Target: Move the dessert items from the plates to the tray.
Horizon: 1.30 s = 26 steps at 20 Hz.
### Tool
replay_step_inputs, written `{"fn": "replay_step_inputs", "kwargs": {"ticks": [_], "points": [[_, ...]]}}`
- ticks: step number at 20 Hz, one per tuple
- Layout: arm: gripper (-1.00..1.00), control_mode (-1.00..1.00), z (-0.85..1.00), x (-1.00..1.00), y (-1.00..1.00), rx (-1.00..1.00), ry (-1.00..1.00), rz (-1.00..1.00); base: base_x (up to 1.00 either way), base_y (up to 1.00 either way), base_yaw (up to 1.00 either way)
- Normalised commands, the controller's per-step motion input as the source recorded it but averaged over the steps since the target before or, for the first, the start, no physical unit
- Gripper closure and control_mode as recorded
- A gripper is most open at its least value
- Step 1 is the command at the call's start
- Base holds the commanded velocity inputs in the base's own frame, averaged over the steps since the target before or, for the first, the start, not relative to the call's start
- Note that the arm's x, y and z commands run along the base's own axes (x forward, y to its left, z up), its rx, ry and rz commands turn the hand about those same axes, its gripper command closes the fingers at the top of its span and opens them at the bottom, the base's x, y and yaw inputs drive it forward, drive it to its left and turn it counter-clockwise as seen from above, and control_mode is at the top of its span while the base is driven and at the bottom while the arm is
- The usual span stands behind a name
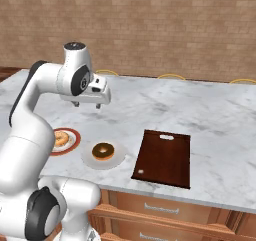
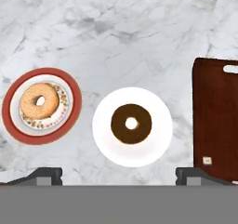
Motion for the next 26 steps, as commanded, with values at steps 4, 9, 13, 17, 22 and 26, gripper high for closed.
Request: {"fn": "replay_step_inputs", "kwargs": {"ticks": [4,9,13,17,22,26], "points": [[-1.00,-1.00,-0.60,0.13,-0.06,-0.03,0.04,-0.05,0.00,0.00,0.00],[-1.00,-1.00,-0.54,0.10,-0.16,0.00,0.01,-0.07,0.00,0.00,0.00],[-1.00,-1.00,-0.36,0.15,-0.21,0.00,0.01,-0.07,0.00,0.00,0.00],[-1.00,-1.00,-0.34,0.33,-0.24,0.00,0.06,-0.08,0.00,0.00,0.00],[-1.00,-1.00,-0.32,0.31,-0.09,0.00,0.05,-0.09,0.00,0.00,0.00],[-1.00,-1.00,-0.42,0.23,-0.04,0.00,0.06,-0.10,0.00,0.00,0.00]]}}
